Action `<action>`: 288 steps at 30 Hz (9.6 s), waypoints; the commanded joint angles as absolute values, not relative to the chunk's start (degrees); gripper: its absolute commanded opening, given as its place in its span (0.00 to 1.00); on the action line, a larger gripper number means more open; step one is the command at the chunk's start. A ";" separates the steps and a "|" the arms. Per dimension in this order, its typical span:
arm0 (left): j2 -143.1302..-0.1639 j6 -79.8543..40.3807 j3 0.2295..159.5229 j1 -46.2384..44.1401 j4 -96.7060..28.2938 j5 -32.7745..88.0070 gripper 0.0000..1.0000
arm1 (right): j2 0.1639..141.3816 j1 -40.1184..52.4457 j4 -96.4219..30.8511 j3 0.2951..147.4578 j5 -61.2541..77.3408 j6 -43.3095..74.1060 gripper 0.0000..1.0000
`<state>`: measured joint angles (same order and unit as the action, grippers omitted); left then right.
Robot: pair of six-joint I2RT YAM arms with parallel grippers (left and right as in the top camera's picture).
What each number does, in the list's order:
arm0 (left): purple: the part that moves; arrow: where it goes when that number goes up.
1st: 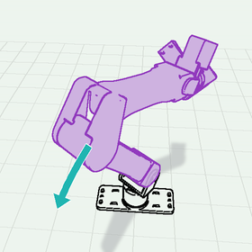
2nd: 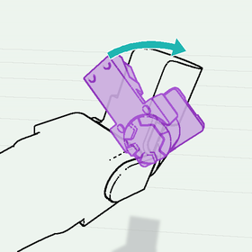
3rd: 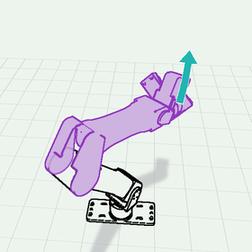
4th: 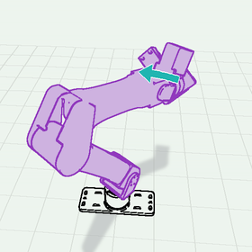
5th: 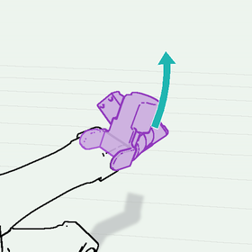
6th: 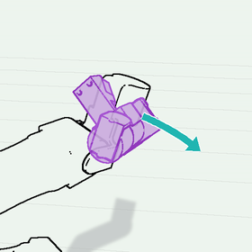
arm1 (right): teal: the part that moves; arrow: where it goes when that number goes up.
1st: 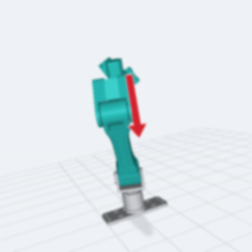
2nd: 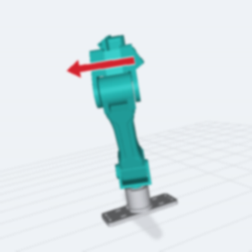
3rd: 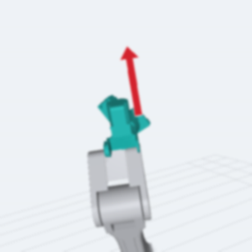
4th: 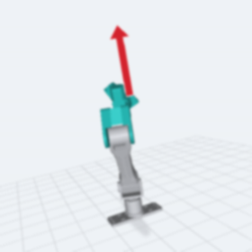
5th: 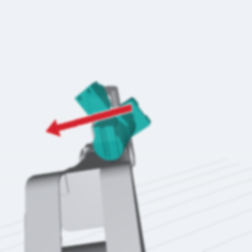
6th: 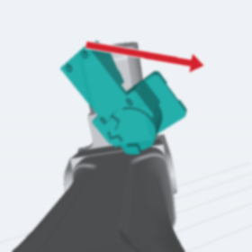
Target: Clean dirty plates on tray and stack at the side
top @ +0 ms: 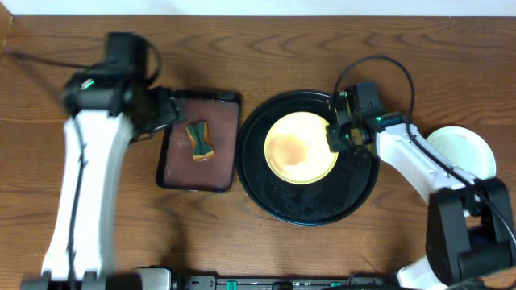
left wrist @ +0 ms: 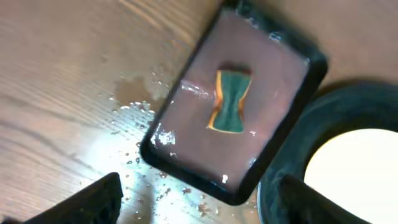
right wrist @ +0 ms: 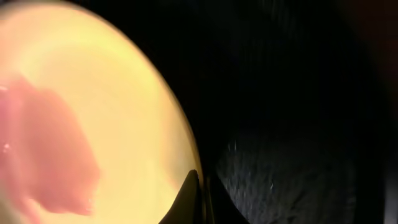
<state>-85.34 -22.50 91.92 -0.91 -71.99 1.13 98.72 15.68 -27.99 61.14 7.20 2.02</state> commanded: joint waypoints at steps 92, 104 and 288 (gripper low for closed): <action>-76.73 -22.09 92.38 0.91 -73.12 0.84 0.85 | 86.04 27.18 -20.23 76.38 1.30 21.30 0.01; -76.73 -22.09 92.38 0.91 -73.12 0.84 0.85 | 84.79 -18.90 -46.19 76.12 11.03 29.91 0.01; -0.10 -15.46 0.23 -1.06 0.01 -1.06 0.86 | 0.32 0.80 -2.72 0.32 16.93 -11.22 0.99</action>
